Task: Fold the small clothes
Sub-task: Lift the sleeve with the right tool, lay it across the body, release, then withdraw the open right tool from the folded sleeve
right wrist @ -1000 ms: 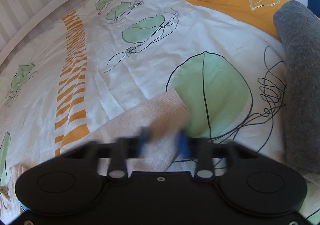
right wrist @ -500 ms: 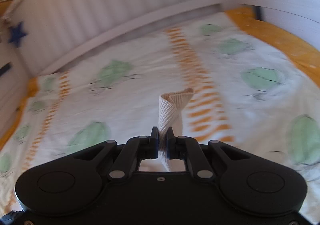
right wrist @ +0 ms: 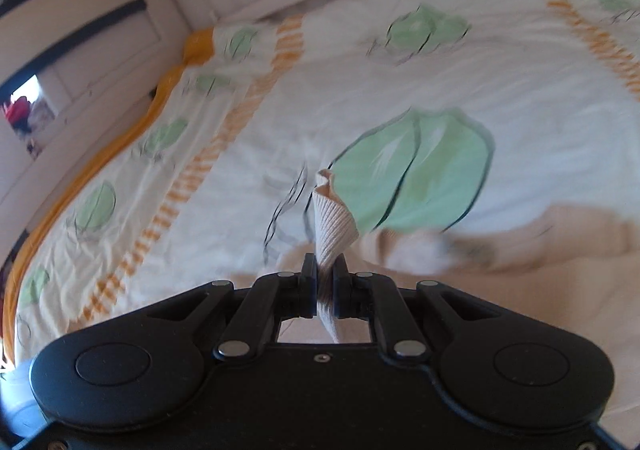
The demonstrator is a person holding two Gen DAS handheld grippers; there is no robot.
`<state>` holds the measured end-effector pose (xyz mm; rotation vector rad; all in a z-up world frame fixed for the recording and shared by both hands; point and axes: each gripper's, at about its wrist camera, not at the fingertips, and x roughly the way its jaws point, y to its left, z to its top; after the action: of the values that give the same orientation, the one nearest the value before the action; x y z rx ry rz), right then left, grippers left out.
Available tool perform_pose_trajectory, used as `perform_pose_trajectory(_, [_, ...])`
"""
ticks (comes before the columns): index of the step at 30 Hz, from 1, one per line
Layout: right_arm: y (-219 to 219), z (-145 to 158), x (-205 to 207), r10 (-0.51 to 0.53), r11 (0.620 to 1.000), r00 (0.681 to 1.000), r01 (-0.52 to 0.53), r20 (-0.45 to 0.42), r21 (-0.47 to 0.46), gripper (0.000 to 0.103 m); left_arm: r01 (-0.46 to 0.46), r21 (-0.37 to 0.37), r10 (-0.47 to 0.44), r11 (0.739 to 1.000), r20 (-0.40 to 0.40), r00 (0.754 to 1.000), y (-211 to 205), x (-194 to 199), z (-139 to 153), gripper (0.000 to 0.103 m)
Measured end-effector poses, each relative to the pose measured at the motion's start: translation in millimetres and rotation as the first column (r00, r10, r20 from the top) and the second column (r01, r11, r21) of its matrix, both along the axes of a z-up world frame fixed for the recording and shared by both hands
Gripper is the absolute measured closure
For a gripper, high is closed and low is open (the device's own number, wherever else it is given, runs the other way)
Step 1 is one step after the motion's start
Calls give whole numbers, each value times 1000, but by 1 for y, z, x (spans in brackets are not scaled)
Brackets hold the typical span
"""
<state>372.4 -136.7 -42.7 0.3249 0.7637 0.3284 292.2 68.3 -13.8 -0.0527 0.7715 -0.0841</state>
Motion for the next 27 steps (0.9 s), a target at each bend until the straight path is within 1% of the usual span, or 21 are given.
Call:
perform_pose_trajectory(2, [23, -14, -3, 41, 999, 999, -41, -6, -35, 81, -21, -13, 21, 1000, -10, 1000, 6, 3, -1, 12])
perform_pose_trajectory(5, [35, -24, -10, 84, 995, 996, -85, -13, -61, 80, -39, -23, 39, 999, -27, 999, 11, 7, -4, 12])
perform_pose_trajectory(6, [32, -24, -13, 90, 994, 996, -90, -7, -62, 73, -41, -24, 40, 999, -31, 999, 11, 8, -5, 12])
perform_pose_trajectory(7, [28, -23, -17, 92, 994, 996, -92, 4, -66, 58, -41, -24, 41, 999, -34, 999, 11, 8, -5, 12])
perform_pose_trajectory(9, [15, -19, -24, 86, 994, 996, -83, 30, -76, 44, -43, -22, 42, 999, -37, 998, 11, 11, -7, 12])
perform_pose_trajectory(12, [-15, -13, -34, 54, 993, 997, -47, 61, -107, 44, -42, -19, 41, 999, -42, 998, 7, 14, -11, 12])
perform_pose_trajectory(14, [-40, -12, -40, 19, 992, 998, -11, 66, -125, 43, -37, -14, 36, 999, -49, 998, 3, 17, -15, 12])
perform_pose_trajectory(18, [-97, -15, -52, -70, 984, 996, 77, 52, -157, 43, -20, 1, 20, 1000, -54, 998, -11, 20, -27, 12])
perform_pose_trajectory(21, [-143, -20, -57, -153, 970, 988, 156, 33, -187, 43, 19, 18, -18, 1000, -48, 999, -25, 21, -35, 12])
perform_pose_trajectory(24, [-187, -26, -58, -236, 955, 972, 235, 15, -179, 42, 66, 59, -63, 996, -48, 997, -42, 23, -45, 12])
perform_pose_trajectory(27, [-216, -35, -51, -282, 949, 959, 276, -16, -153, 42, 97, 117, -88, 988, -86, 992, -57, 27, -61, 12])
